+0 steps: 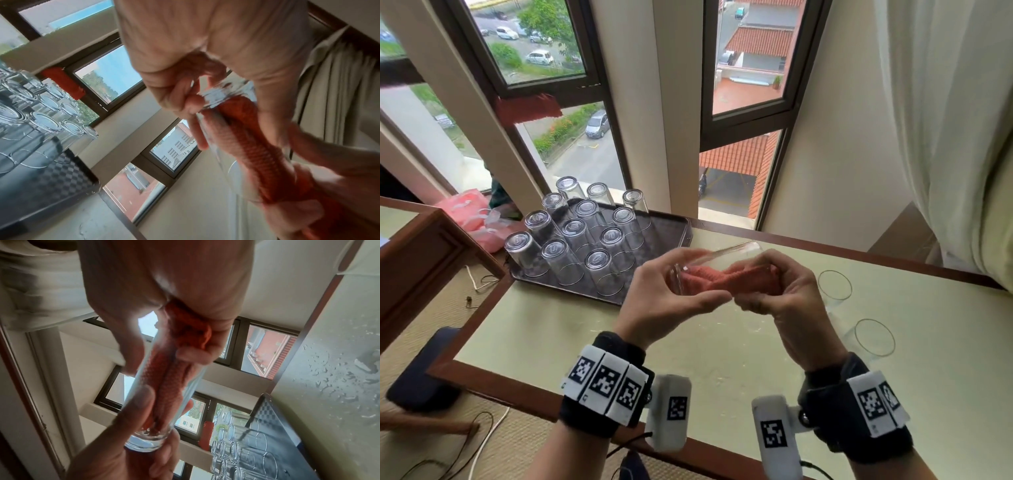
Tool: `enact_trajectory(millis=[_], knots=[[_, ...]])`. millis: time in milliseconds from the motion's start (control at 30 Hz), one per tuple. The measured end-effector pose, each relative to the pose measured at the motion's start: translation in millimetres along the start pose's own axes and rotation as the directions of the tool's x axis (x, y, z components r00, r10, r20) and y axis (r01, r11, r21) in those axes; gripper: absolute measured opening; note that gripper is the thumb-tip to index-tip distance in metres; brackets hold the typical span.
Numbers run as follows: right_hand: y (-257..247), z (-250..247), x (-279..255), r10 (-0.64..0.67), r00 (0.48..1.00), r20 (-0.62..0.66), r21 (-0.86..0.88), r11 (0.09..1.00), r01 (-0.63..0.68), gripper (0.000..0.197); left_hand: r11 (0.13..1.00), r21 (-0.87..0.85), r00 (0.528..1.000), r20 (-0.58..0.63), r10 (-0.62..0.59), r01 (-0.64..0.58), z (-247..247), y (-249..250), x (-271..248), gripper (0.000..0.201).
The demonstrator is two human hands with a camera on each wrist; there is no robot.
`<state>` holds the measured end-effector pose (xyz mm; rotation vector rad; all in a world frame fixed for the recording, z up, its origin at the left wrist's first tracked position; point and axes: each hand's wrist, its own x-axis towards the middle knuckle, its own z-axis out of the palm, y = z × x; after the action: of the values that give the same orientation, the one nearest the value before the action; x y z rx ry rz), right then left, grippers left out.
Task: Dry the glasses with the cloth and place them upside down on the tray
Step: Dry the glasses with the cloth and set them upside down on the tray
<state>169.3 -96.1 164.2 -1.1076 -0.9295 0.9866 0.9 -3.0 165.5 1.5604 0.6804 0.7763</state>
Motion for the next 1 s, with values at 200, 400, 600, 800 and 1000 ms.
enact_trajectory(millis=[200,400,600,800,1000], knots=[[-1.2,-2.8,4.0,0.018,1.0,0.002,0.071,0.997,-0.018,0.019,0.994,-0.075,0.997,-0.002,-0.078,0.078,2.5,-2.7,-2.4,0.066],[-2.4,-2.9,5.1,0.048,0.998,0.038,-0.003,0.999,-0.048,0.028,0.998,-0.063,0.999,-0.039,-0.034,0.031,1.6,-1.1,-3.5,0.063],[-8.2,-2.6,7.6,0.033,0.999,0.0,0.022,0.999,-0.033,0.03,0.991,-0.094,0.995,0.027,-0.097,0.099,5.9,-4.5,-3.6,0.071],[-6.8,-4.0,6.8,0.075,0.996,0.04,-0.051,0.996,-0.073,0.036,1.0,-0.017,1.0,-0.017,-0.009,0.009,2.3,-3.4,-1.5,0.07],[-4.9,-6.4,4.3,-0.008,1.0,0.016,0.056,0.998,0.007,0.029,0.958,-0.192,0.977,0.081,-0.199,0.211,7.9,-6.8,-5.3,0.069]])
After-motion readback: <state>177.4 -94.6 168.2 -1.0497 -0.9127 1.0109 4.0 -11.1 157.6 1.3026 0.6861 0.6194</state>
